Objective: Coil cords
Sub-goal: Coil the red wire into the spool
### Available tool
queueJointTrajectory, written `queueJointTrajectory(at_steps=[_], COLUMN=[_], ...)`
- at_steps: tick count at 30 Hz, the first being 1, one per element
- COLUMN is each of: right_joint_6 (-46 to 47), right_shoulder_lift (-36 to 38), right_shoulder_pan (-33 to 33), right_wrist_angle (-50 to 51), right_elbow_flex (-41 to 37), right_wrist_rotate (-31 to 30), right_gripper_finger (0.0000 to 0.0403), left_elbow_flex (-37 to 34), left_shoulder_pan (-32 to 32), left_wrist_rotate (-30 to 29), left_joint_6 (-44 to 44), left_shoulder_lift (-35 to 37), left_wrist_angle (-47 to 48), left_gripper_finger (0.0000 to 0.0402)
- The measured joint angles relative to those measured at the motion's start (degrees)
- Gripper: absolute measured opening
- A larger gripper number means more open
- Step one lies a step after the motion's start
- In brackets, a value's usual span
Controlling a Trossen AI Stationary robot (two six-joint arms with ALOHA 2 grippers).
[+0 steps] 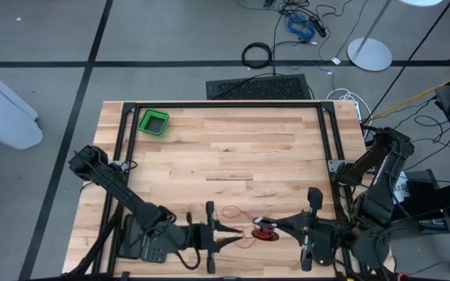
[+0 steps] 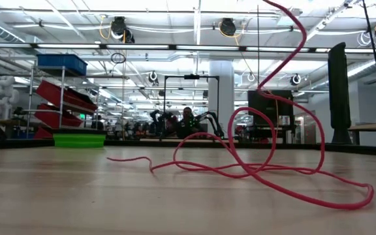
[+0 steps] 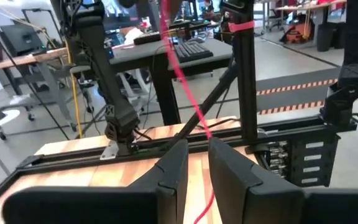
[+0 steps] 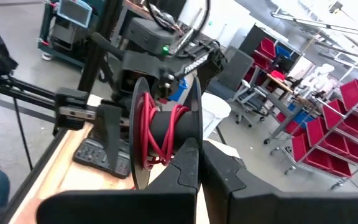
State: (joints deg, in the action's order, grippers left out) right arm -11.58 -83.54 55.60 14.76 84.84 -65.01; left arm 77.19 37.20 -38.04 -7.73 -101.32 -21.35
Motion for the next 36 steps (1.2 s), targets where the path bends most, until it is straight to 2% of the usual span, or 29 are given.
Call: queueJointTrajectory(at_steps=[3, 9, 21, 29, 36], right_joint_6=[0.0, -1.2, -1.3, -1.5, -1.5], right_shoulder_lift=[0.0, 0.1, 0.1, 0.1, 0.1], right_shoulder_pan=[0.7, 1.7, 1.9, 1.9, 1.9], right_wrist_angle=[0.0, 0.2, 0.2, 0.2, 0.2], right_elbow_flex=[0.0, 0.0, 0.0, 0.0, 0.0], right_wrist_rotate=[-0.1, -5.5, -5.7, -5.7, -5.7], right_gripper_finger=[0.0000, 0.0000, 0.0000, 0.0000, 0.0000], left_elbow_flex=[0.0, 0.0, 0.0, 0.0, 0.0], left_shoulder_pan=[-0.6, -0.9, -2.3, -2.2, -0.9], left_wrist_rotate=[1.1, 2.6, 2.6, 1.8, -3.2], left_joint_6=[1.3, 1.4, 1.3, 0.9, -3.0], left_shoulder_lift=[-0.1, -2.3, -4.4, -4.4, -4.4], left_wrist_angle=[0.7, 1.0, 0.8, 1.0, 0.9], left_gripper_finger=[0.0071, 0.0071, 0.0071, 0.0071, 0.0071])
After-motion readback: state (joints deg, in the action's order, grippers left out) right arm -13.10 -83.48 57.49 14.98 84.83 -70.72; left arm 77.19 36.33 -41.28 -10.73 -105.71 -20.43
